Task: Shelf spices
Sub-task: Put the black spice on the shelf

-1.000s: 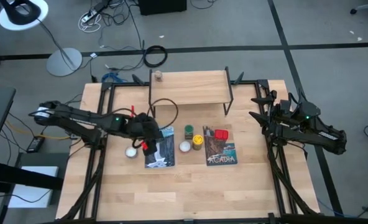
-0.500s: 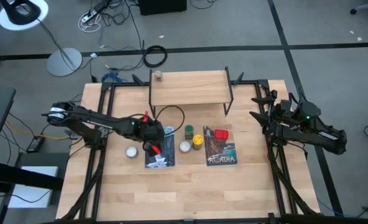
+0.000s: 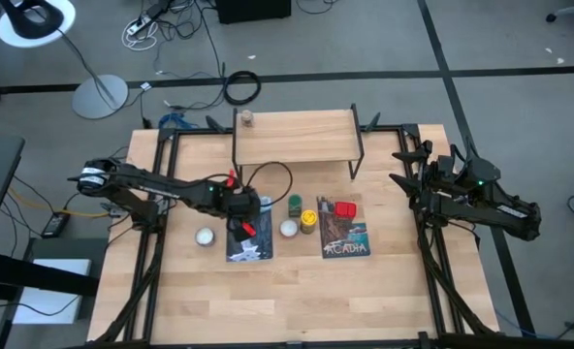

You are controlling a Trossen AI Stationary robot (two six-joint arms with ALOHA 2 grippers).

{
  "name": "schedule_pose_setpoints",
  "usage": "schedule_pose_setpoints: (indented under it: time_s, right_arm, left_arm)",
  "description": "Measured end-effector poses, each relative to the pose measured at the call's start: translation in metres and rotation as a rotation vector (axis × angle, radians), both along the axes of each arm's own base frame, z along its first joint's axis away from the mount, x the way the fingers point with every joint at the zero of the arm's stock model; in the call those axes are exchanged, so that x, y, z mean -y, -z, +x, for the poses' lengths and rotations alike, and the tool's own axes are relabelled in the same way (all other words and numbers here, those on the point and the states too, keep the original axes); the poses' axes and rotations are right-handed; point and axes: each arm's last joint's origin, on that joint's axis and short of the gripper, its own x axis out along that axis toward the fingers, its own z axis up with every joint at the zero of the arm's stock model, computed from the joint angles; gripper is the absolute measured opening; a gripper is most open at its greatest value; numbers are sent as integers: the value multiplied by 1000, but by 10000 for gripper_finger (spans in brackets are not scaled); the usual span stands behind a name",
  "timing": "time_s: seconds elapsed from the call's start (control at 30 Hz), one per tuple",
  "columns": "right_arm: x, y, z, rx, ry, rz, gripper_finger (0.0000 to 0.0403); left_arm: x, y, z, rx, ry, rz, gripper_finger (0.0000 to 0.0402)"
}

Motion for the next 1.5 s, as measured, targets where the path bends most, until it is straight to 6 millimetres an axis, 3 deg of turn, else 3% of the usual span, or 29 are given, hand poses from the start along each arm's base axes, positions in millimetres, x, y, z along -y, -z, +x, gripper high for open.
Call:
schedule_pose_setpoints:
  time_s: [0.1,0.3,0.43,0.53,0.73,0.97,1.23,1.5]
  right_arm:
    - [0,0,0,0,0,0,293]
    - [0,0,0,1,0,0,293]
    - [0,0,0,2,0,0,293]
    - [0,0,0,2,0,0,293]
    - [0,0,0,2,0,-1,293]
    - [0,0,0,1,4,-18,293]
    - [-1,-1,0,4,-11,-32,293]
    - [-1,-2,0,15,-16,-45,293]
  left_arm:
    - [1,-22,9,36,55,22,119]
    - [-8,-94,19,73,139,191,119]
    - [-43,-142,19,137,101,274,119]
    - [-75,-162,17,169,111,262,119]
    - [-138,-176,14,165,101,278,119]
    - [-192,-164,35,94,119,226,119]
    - [-230,-163,58,-20,208,195,119]
    - [-258,-160,54,-84,255,158,119]
